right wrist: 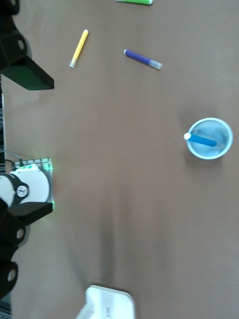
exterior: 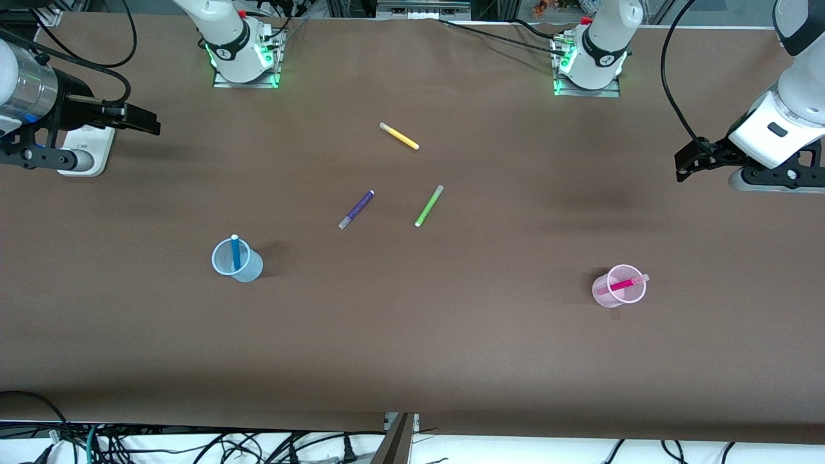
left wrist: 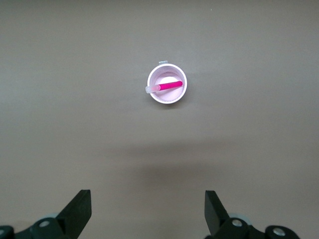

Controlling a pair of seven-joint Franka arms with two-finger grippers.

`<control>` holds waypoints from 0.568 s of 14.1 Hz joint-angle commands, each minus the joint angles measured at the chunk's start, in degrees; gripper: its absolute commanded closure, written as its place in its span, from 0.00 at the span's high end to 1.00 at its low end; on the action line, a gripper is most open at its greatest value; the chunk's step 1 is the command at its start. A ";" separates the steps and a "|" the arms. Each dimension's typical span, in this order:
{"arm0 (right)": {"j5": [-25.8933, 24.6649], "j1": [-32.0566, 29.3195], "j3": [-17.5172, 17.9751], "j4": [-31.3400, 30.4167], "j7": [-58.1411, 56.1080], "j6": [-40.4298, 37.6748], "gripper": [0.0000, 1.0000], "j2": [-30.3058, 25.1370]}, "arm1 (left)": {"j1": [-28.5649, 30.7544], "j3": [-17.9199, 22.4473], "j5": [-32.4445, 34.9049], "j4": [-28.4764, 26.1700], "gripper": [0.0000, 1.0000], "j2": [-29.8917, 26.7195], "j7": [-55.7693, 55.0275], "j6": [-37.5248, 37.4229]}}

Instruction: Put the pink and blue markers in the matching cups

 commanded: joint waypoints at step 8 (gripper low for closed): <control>-0.88 0.81 -0.56 -12.22 -3.95 7.23 0.99 -10.86 | 0.18 -0.04 -0.61 1.61 1.00 0.89 -0.35 -0.81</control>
